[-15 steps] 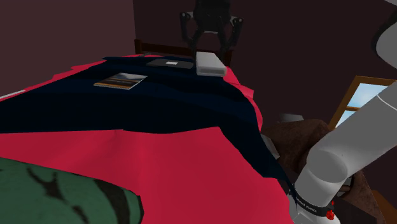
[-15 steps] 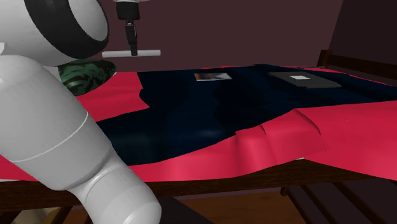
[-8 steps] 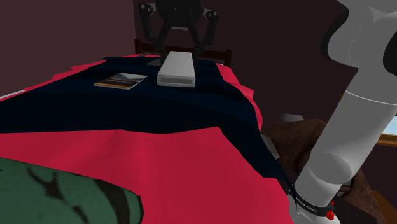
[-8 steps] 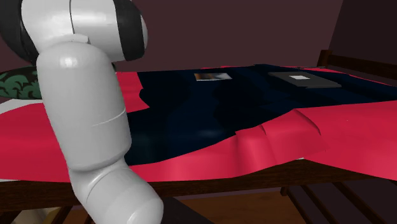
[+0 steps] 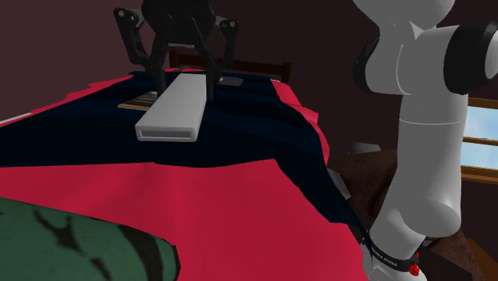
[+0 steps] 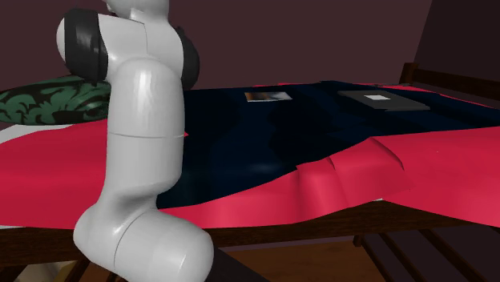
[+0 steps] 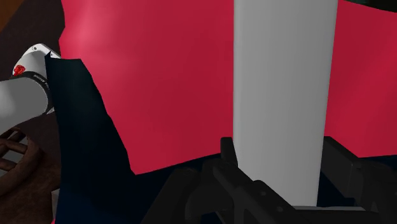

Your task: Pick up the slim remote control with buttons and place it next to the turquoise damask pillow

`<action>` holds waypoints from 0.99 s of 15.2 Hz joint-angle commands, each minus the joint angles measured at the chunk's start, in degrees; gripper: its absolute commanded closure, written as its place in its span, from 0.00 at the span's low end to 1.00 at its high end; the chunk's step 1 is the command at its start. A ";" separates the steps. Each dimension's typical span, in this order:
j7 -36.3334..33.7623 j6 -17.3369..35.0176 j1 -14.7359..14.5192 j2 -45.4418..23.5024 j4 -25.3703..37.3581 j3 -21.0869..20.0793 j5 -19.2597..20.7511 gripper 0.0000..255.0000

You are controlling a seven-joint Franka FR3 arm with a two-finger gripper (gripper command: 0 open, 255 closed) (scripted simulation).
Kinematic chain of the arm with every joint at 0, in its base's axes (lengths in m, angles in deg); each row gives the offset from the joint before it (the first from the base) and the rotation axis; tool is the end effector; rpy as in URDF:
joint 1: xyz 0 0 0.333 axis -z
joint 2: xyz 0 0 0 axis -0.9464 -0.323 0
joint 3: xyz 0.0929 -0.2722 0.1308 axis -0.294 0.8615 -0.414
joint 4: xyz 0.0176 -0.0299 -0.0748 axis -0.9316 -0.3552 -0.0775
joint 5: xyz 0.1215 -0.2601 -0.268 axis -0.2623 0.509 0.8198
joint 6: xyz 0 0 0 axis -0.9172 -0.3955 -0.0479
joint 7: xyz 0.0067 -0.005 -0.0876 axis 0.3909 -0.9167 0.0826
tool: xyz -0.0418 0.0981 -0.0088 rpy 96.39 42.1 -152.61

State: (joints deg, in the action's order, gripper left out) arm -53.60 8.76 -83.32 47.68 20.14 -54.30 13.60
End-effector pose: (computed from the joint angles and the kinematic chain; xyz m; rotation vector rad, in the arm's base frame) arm 0.3220 0.4655 0.7185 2.9337 -1.0631 0.0039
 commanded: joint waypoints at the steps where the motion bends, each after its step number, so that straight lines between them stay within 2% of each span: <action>1: 0.31 2.57 2.15 1.48 -3.62 -0.36 -1.54 1.00; 7: 2.34 9.61 8.02 6.39 -13.76 -0.94 -6.18 1.00; 15: 4.83 17.46 12.31 11.29 -24.21 -0.75 -10.55 1.00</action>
State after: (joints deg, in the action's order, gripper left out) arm -49.16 25.12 -71.54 58.30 -2.67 -55.13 3.65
